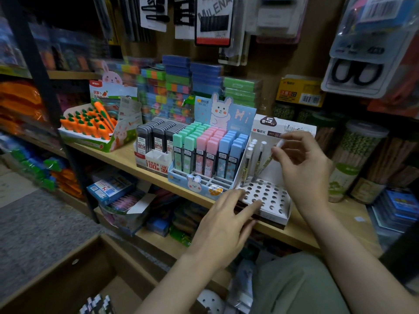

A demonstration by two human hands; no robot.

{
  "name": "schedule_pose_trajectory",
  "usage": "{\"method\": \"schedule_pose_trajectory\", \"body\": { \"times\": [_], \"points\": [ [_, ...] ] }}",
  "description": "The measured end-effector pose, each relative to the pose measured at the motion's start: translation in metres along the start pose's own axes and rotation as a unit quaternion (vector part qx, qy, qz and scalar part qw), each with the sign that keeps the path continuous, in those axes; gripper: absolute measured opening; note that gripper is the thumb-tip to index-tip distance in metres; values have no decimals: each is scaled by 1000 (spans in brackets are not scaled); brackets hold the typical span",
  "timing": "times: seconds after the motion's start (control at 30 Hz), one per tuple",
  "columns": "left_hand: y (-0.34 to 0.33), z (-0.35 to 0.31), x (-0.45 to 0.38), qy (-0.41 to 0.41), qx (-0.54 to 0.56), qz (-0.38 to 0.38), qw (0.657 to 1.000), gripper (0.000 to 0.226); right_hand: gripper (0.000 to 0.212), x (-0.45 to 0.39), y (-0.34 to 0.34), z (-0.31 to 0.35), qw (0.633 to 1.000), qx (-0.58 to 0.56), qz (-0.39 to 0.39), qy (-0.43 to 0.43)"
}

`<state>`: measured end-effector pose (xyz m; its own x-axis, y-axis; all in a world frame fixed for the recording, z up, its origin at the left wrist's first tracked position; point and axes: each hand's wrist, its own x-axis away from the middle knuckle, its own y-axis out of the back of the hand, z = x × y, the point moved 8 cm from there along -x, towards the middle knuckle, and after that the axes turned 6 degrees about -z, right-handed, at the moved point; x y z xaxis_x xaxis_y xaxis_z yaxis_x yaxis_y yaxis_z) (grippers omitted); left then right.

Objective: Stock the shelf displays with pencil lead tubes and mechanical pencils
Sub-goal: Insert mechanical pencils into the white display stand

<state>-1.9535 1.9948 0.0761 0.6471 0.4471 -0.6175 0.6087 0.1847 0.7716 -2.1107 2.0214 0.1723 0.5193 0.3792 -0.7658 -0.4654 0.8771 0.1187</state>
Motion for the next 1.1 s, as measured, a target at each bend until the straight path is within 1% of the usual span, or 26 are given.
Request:
{"method": "schedule_pose_trajectory", "body": {
  "times": [0.13,0.27,0.37,0.53,0.6,0.7,0.77,0.83,0.9,0.93,0.97,1.0,1.07,1.1],
  "points": [
    [1,0,-1,-3,9,-1,1000,41,18,-3,-12,10,999,32,4,22],
    [3,0,-1,-8,17,-3,1000,41,18,-1,-30,8,995,78,52,28],
    [2,1,0,-10,18,1,1000,42,15,0,-24,9,994,87,40,44],
    [-1,0,2,-19,20,8,1000,45,13,5,-30,3,992,96,83,15],
    [0,1,2,-19,31,8,999,44,17,9,-29,2,991,105,88,12],
    [1,2,-2,-12,37,23,999,43,30,15,-26,3,989,106,100,-1],
    [2,4,-2,-2,63,36,997,45,37,18,-20,10,992,96,83,-6],
    [11,9,3,20,118,20,993,44,35,21,-10,22,997,63,35,-11],
    [24,19,15,51,163,-22,985,40,21,30,-3,35,1000,23,-2,-18],
    [30,26,24,66,183,-41,980,37,13,38,-6,40,1000,0,0,-31],
    [34,36,34,83,205,-54,974,33,9,49,-13,45,999,-21,19,-46],
    [36,47,46,107,224,-57,967,30,8,63,-27,50,996,-36,55,-57],
    [38,80,77,184,241,-56,951,21,7,102,-67,60,981,-30,180,-63],
    [38,100,96,231,238,-57,942,20,6,127,-92,64,964,-11,258,-58]
  ]
}}
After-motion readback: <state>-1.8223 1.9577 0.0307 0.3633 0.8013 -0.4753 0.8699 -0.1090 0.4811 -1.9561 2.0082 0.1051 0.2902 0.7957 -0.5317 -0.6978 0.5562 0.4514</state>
